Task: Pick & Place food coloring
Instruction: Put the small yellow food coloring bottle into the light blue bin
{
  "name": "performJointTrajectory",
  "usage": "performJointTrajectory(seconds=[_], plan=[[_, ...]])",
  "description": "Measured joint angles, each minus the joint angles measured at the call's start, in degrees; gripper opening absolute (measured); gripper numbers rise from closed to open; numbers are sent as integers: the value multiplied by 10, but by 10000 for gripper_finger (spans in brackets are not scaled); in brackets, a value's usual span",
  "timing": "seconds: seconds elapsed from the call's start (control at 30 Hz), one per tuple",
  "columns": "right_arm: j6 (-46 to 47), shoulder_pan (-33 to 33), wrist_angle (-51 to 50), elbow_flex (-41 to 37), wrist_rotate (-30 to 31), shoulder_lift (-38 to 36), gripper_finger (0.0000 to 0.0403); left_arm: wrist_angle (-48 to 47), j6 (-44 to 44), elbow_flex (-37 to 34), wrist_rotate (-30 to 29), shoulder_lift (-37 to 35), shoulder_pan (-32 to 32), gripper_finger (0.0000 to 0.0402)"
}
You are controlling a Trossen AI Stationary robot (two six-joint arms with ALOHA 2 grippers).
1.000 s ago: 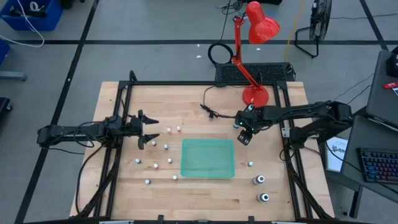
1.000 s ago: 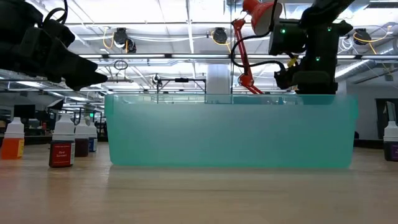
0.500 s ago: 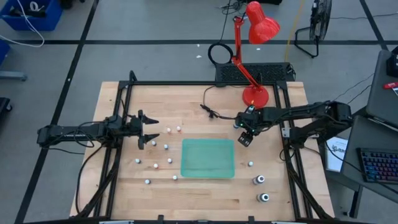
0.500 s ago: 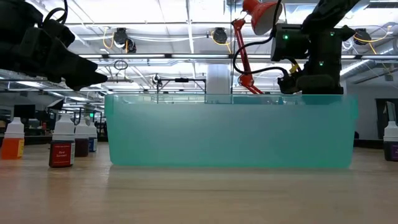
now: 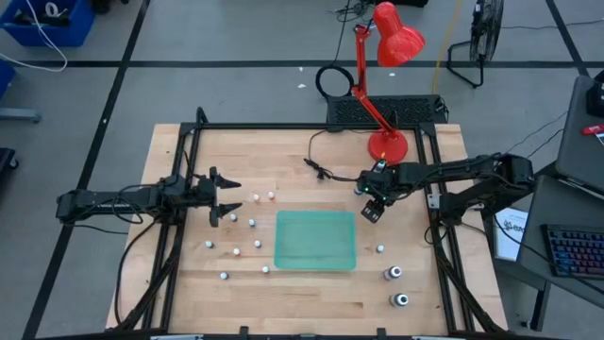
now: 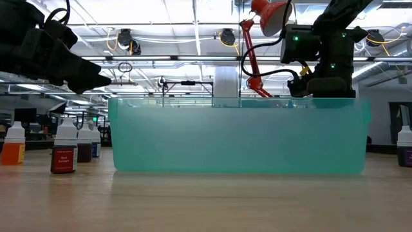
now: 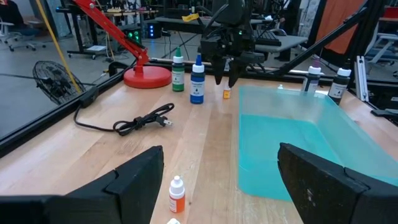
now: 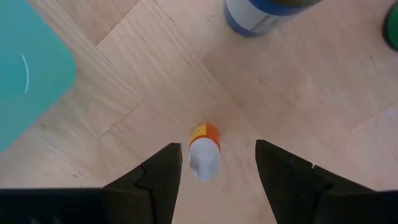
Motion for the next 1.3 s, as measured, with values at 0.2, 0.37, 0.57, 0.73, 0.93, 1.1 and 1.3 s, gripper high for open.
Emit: performJointTrajectory(seconds=[0.2,0.37,0.57,0.73,0.93,1.1,1.3], plan=[[0,0,-2,0,0,0,161,0,0,0,0,0,0,310],[0,0,-1,0,0,0,147,0,0,0,0,0,0,310],[-5,0,1,0,0,0,148,0,0,0,0,0,0,310],[-8,0,1,0,0,0,150,0,0,0,0,0,0,310],[-9,0,1,0,0,0,147,0,0,0,0,0,0,310],[-9,6,1,0,-2,0,150,0,0,0,0,0,0,310],[-9,12,1,0,0,0,152,0,0,0,0,0,0,310]])
